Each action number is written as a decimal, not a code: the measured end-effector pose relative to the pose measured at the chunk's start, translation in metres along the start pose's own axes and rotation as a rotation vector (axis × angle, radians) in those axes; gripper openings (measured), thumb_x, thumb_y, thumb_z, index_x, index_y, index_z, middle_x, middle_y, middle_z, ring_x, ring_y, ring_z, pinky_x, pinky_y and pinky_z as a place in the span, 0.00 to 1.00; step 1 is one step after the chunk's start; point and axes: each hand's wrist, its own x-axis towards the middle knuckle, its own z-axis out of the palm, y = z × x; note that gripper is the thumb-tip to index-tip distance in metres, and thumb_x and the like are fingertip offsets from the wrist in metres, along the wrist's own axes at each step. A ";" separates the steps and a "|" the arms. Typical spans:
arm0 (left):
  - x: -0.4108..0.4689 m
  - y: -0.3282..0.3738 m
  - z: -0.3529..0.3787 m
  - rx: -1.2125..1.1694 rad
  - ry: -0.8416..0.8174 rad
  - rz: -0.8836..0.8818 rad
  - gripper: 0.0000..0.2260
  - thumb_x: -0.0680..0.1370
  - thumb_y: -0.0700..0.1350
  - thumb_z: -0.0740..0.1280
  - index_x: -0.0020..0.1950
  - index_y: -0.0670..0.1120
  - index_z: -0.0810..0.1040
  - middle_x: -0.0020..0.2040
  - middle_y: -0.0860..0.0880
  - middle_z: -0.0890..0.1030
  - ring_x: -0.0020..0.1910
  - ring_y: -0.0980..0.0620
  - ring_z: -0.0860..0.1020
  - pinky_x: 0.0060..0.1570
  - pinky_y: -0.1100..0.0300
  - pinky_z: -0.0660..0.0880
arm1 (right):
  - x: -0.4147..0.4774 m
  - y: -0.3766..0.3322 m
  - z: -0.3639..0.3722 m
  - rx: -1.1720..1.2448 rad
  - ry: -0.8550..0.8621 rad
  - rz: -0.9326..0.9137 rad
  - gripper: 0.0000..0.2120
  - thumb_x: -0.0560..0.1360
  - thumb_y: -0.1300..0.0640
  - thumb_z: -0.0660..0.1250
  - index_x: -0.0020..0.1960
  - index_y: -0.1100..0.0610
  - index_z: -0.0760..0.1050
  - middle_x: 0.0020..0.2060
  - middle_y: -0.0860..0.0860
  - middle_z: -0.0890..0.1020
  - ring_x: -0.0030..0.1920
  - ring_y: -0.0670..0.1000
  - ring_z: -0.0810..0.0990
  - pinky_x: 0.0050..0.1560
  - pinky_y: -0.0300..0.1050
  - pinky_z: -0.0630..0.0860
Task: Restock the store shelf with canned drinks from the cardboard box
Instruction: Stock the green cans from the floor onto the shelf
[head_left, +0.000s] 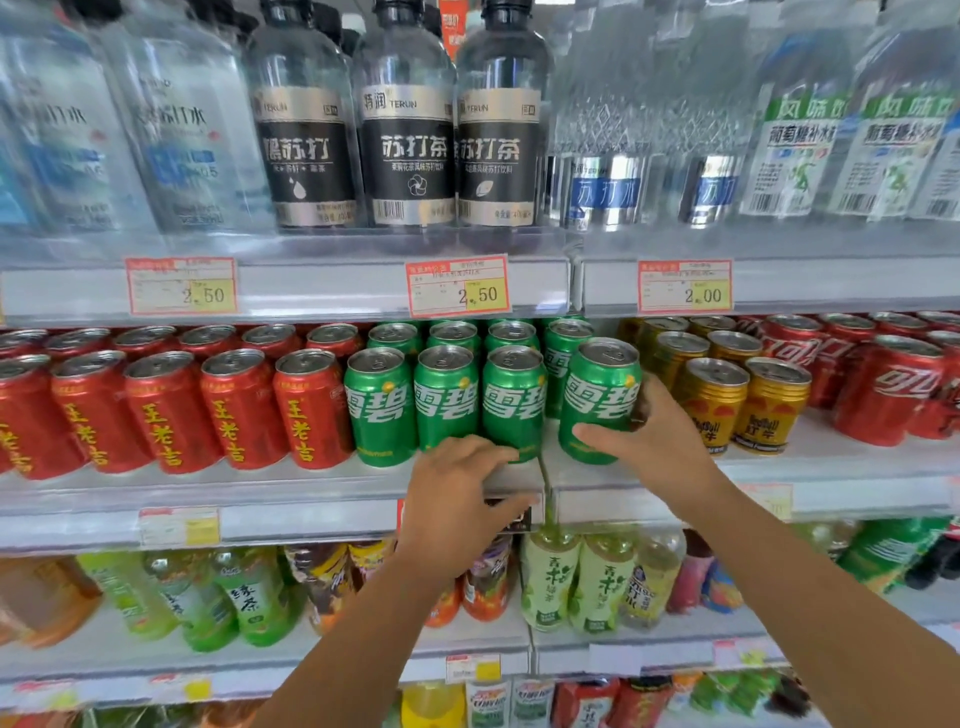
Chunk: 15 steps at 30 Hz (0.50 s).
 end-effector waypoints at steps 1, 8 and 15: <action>-0.001 -0.001 0.006 0.060 0.017 0.014 0.22 0.70 0.68 0.64 0.55 0.56 0.82 0.48 0.58 0.81 0.48 0.55 0.76 0.49 0.62 0.63 | 0.005 0.002 0.002 0.008 -0.007 0.003 0.36 0.64 0.57 0.80 0.68 0.50 0.68 0.57 0.44 0.79 0.57 0.44 0.77 0.60 0.46 0.74; -0.005 -0.002 0.016 0.147 0.080 0.034 0.18 0.70 0.68 0.66 0.52 0.59 0.81 0.45 0.60 0.78 0.45 0.56 0.74 0.46 0.62 0.56 | 0.014 0.013 0.011 -0.042 -0.060 -0.013 0.33 0.66 0.57 0.79 0.64 0.47 0.65 0.53 0.42 0.76 0.52 0.41 0.75 0.50 0.32 0.70; -0.006 -0.002 0.019 0.094 0.106 0.028 0.17 0.70 0.67 0.66 0.51 0.59 0.81 0.43 0.60 0.76 0.44 0.56 0.73 0.47 0.62 0.60 | 0.016 0.023 0.016 -0.055 -0.033 0.012 0.45 0.64 0.51 0.79 0.72 0.48 0.57 0.59 0.43 0.74 0.59 0.45 0.74 0.63 0.47 0.71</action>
